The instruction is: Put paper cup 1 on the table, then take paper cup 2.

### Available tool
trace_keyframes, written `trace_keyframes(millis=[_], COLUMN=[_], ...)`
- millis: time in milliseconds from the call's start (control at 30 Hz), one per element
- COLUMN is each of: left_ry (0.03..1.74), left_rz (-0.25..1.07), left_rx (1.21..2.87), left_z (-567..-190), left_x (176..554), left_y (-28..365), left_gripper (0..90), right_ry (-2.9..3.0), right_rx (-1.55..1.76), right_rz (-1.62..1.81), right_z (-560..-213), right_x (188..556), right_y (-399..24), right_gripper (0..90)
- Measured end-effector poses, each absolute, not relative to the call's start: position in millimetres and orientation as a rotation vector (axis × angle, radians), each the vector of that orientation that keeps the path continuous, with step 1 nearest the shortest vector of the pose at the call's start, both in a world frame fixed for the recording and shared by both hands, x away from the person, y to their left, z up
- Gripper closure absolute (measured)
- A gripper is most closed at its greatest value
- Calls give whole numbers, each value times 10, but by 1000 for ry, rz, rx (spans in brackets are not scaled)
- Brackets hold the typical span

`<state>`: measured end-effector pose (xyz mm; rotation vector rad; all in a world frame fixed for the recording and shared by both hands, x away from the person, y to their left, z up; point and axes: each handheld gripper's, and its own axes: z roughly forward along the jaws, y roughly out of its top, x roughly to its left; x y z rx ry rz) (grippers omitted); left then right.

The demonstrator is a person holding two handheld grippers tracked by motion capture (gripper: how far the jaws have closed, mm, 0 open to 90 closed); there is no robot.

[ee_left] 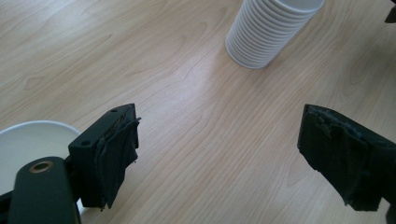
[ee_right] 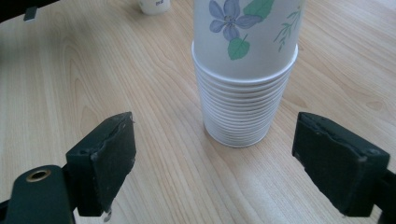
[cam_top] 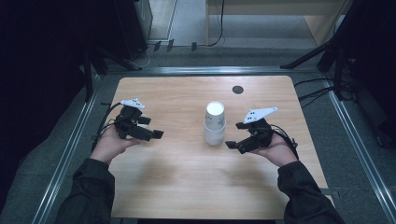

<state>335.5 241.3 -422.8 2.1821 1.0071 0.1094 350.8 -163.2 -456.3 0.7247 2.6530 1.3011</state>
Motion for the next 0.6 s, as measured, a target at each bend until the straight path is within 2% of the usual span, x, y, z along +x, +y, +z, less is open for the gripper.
trace_keyframes(millis=[333, 600], left_ry=[933, 895], left_rz=[39, 48], left_rx=[2176, 2192], left_z=[-4462, -4565], left_x=[3263, 3154], left_y=[2142, 1998], left_gripper=[127, 127], right_ry=[2650, 2655], right_rx=[749, 723], right_rz=[1345, 1318], right_z=[-4523, -4495], right_x=[3627, 3698], right_y=[-1631, -1650], right_gripper=[151, 164])
